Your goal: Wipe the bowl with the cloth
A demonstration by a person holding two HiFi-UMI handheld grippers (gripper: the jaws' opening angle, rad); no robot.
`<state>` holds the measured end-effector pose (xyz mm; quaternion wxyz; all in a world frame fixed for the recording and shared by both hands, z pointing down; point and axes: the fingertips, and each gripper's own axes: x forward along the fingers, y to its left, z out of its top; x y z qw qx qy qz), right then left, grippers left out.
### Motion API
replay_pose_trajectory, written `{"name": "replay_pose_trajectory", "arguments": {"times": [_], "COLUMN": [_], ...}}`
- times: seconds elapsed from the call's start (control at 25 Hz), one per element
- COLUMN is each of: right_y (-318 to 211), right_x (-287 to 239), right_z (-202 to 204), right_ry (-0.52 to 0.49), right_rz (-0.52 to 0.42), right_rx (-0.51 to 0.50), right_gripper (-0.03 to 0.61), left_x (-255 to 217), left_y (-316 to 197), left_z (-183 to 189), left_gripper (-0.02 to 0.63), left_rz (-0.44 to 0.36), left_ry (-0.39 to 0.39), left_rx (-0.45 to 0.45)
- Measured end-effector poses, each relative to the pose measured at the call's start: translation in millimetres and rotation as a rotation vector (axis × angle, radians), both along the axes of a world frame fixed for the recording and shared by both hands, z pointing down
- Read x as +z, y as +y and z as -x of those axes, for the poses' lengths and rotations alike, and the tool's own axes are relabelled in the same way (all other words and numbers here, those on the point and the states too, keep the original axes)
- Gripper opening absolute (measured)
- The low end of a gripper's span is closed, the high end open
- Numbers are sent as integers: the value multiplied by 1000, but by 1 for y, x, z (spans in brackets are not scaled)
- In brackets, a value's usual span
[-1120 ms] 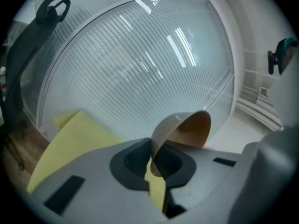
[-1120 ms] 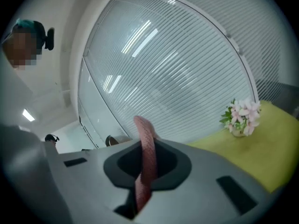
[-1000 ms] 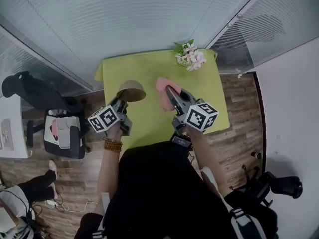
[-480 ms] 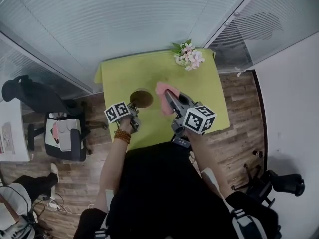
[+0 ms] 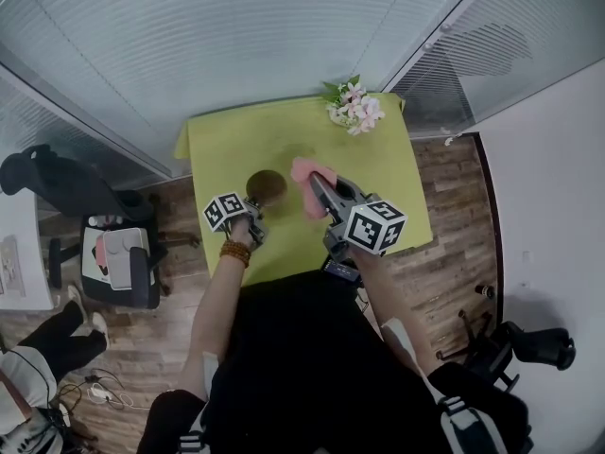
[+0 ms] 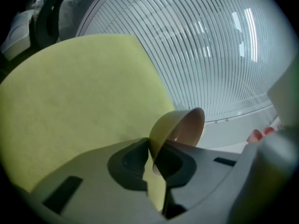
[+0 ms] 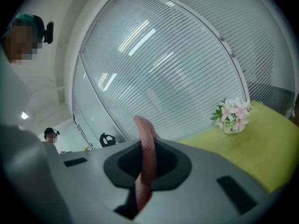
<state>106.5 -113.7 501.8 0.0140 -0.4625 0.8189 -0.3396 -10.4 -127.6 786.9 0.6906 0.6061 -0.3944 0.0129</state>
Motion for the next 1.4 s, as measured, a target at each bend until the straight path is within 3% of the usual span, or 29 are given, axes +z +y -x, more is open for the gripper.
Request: {"name": "replay_pose_trajectory", "arguments": {"times": [0.36,0.56,0.92,1.0,1.12,1.2,1.32,1.4], "right_y": [-2,-4,-7,-10,-16,-21,-29,-32], "right_x": [4,7,7,5,2,-1,-9,-16], "right_z": [3,6,11,11,12,13,21,31], "right_ry": [6,4,-6,-1,4,8,33,81], "right_rz": [11,18,12,6,-7,-20,-69,-133], "right_rx": [-7,-13,-22,-25,-27,-25,-36,-63], "right_gripper": [9,9,9,9,9,9,9,9], "left_x": [15,15,-27,-51,-98,-130,-179,-210], "left_y": [11,16,26,28,24,13,-13,-30], "left_z": [4,3,6,9,9,12,32,55], "left_gripper": [24,127,213,213,212,210,175,93], "left_rz": [18,21,-63,-132,-292,-426,-669,-831], "left_ry": [-5,64,194,186,98,-3,-260,-470], "left_rx": [-3,9,33,84,210,259,227,125]}}
